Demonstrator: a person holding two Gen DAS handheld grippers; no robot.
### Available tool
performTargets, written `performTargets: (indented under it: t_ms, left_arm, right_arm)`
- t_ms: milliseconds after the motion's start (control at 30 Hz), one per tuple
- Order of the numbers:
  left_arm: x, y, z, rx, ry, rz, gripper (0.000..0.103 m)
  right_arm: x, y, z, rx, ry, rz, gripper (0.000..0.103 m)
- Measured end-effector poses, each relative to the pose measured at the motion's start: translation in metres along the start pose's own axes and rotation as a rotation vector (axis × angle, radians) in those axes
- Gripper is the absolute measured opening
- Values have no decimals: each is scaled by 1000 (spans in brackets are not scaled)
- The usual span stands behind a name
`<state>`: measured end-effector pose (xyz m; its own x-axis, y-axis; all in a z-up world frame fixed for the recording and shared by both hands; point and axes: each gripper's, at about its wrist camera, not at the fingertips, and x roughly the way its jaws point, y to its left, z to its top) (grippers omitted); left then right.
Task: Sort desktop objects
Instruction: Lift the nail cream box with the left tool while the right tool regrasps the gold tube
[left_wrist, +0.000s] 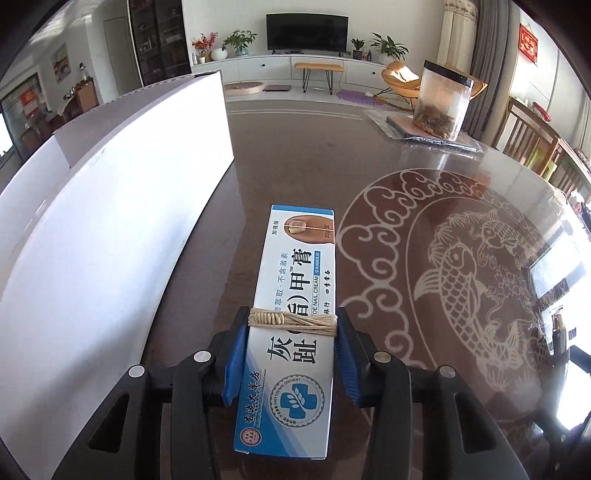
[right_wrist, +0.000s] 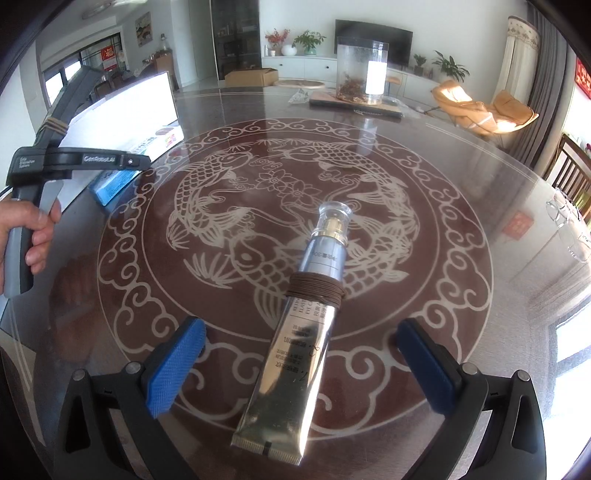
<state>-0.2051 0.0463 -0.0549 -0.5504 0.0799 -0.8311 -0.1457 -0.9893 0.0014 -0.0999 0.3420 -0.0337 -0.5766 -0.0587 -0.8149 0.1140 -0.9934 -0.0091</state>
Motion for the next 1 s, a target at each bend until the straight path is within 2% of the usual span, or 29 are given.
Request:
performTargets:
  t_ms: [133, 200, 233, 267, 300, 333, 433, 500, 1000]
  left_arm:
    - [-41, 12, -67, -75, -36, 56, 45]
    - [-52, 13, -85, -85, -60, 72, 49]
    - [-54, 13, -91, -87, -57, 81, 64]
    - [-53, 15, -93, -98, -45, 85, 85]
    - [-51, 17, -95, -112, -32, 81, 93]
    - [-50, 17, -94, -107, -30, 83, 96]
    - [-47, 14, -91, -100, -30, 79, 97]
    - [-50, 13, -95, -89, -20, 70, 103]
    - [-53, 14, -99, -83, -21, 68, 103]
  right_arm:
    - [0, 0, 0, 0, 0, 0, 103]
    - [0, 0, 0, 0, 1, -3, 103]
    - [0, 0, 0, 0, 1, -4, 103]
    - [0, 0, 0, 0, 1, -4, 103]
    - [0, 1, 0, 0, 1, -4, 103]
    - [0, 1, 0, 0, 1, -4, 103]
    - [0, 1, 0, 0, 1, -4, 103]
    - [0, 1, 0, 0, 1, -4, 103]
    - [0, 1, 0, 0, 1, -4, 103]
